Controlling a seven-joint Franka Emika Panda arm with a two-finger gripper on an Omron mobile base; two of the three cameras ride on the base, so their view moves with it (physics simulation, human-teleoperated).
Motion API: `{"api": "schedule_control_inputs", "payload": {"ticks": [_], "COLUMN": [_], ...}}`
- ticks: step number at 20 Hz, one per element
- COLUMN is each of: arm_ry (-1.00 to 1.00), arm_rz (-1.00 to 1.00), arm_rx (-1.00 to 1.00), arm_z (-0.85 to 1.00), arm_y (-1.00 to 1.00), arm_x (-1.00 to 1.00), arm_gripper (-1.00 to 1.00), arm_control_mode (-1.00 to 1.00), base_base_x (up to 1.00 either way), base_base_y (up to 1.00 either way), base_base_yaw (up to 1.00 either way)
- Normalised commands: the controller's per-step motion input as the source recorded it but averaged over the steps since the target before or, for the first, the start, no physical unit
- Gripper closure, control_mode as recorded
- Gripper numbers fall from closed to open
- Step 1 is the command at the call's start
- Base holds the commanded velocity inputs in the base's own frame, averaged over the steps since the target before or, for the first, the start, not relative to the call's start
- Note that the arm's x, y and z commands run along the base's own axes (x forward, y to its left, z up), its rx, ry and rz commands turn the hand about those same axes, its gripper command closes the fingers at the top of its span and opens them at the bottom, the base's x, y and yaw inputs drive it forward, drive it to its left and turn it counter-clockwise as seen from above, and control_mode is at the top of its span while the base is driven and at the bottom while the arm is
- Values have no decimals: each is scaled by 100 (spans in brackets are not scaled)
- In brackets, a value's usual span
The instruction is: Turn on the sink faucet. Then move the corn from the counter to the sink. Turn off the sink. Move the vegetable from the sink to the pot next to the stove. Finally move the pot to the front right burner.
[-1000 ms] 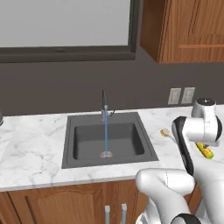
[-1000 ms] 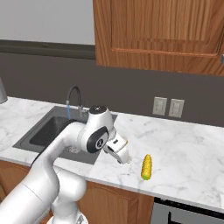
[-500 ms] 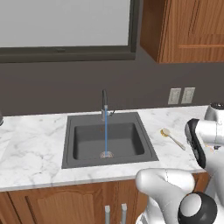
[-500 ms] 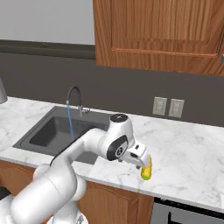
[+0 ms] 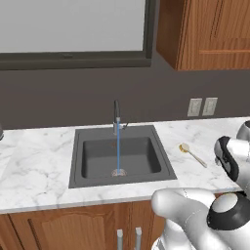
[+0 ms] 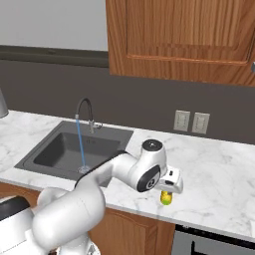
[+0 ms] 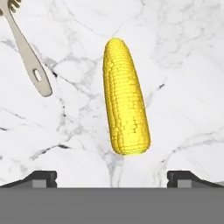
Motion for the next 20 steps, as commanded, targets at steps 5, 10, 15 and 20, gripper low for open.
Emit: {"api": "schedule_control_inputs", "payload": {"ticks": [5,10,15,20], "arm_ry": [-1,0,0,2], "arm_rz": [7,6,1,0], "arm_rx": [0,0,0,0], "arm_z": [-15,-21,-7,-20], "arm_y": [-1,-12,-29,-23], "arm_x": [31,22,17,19], "arm_gripper": [-100,-100,-100,-100], "arm_control_mode": [-100,-100,-100,-100], "base_base_x": [0,0,0,0], "base_base_y": [0,0,0,0], "base_base_yaw": [0,0,0,0]}}
